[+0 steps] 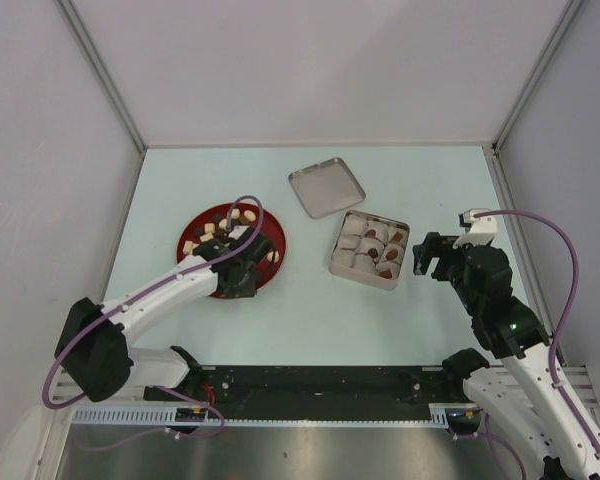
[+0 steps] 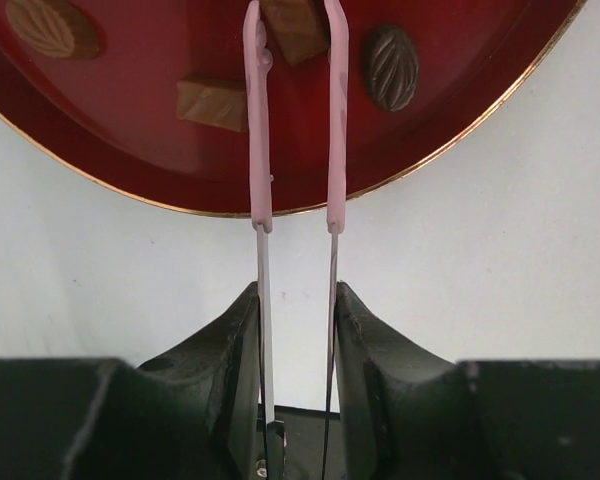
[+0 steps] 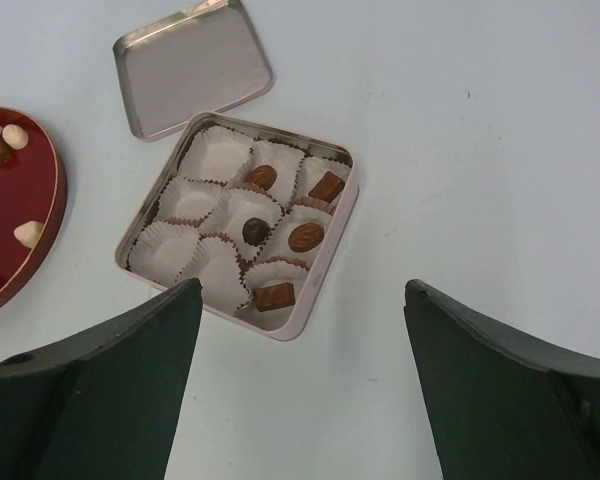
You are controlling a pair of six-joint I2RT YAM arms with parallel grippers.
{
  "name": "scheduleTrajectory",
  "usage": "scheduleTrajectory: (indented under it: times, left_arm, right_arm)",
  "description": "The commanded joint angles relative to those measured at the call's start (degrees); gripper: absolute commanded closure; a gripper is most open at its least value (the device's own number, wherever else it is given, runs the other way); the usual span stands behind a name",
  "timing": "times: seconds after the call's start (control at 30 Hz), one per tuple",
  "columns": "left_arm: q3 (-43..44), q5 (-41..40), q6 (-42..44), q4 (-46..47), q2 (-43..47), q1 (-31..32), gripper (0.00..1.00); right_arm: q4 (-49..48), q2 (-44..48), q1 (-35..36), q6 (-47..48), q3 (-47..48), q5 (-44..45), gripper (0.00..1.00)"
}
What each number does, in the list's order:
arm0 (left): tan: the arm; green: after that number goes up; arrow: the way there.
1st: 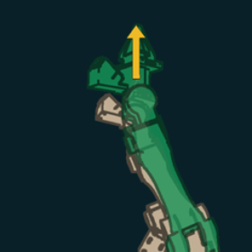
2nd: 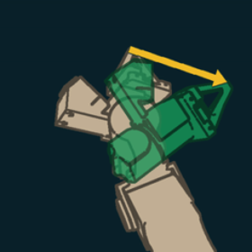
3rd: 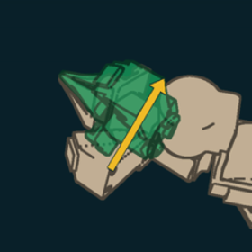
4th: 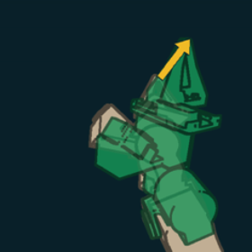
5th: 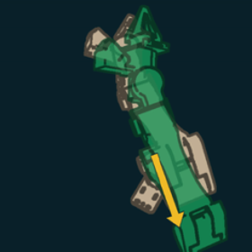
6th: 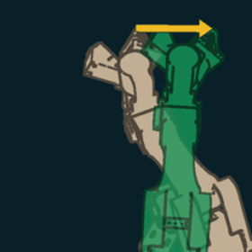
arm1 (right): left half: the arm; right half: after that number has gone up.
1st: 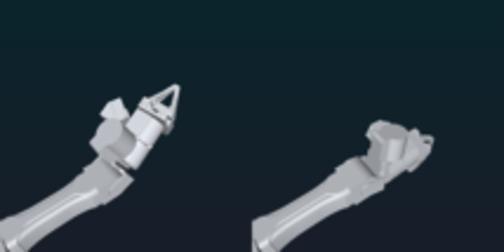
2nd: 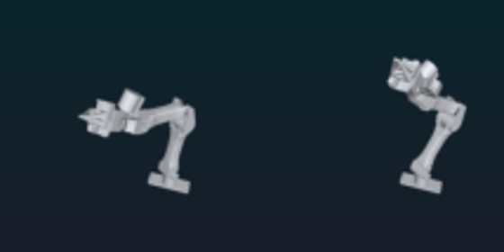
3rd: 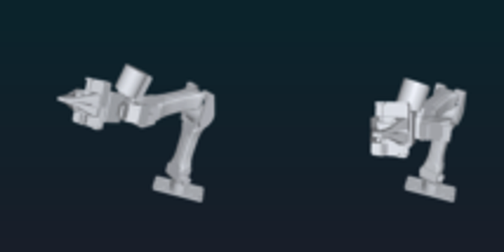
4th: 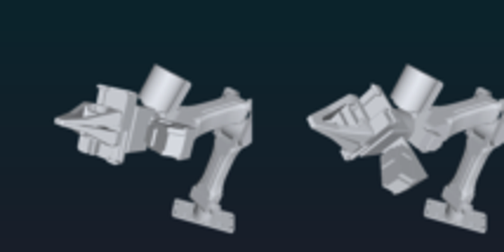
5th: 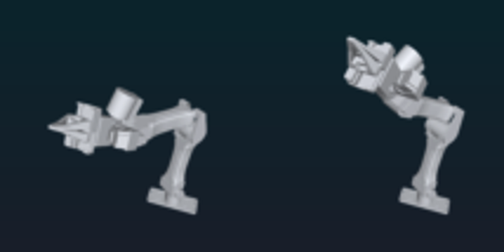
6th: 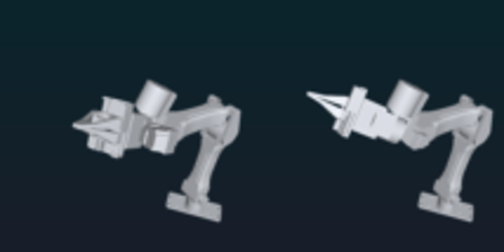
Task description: Pack the chocolate
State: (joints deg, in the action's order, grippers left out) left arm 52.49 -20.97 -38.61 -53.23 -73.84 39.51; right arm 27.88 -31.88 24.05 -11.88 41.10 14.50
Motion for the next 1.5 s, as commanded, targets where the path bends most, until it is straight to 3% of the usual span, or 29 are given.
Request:
scheduleTrajectory:
  times: [0.0, 0.13, 0.47, 0.9, 1.47]
  left_arm:
    - [-0.98, 0.84, -0.94, 2.08, 0.81, -1.45, 0.67]
    - [-1.16, 1.11, -0.59, 1.82, 1.42, -1.71, 0.71]
    - [3.58, -1.96, 0.81, -2.58, 2.74, -1.89, 1.00]
    - [8.24, -0.13, 7.84, 1.28, 6.08, 0.39, 1.00]
    - [20.01, 4.71, 20.50, 12.00, -1.82, 13.66, 1.00]
  right_arm:
    - [-2.65, 0.06, 0.29, 0.81, 0.03, -0.35, 0.13]
    - [-2.65, 0.15, 0.38, 0.81, 0.03, -0.35, 0.14]
    - [-2.74, 0.24, 0.38, 0.89, 0.03, -0.62, 0.14]
    - [-2.83, 0.15, 0.38, 0.81, -0.06, -0.53, 0.14]
    - [-2.83, 0.33, 0.38, 0.81, 0.03, -0.09, 0.14]
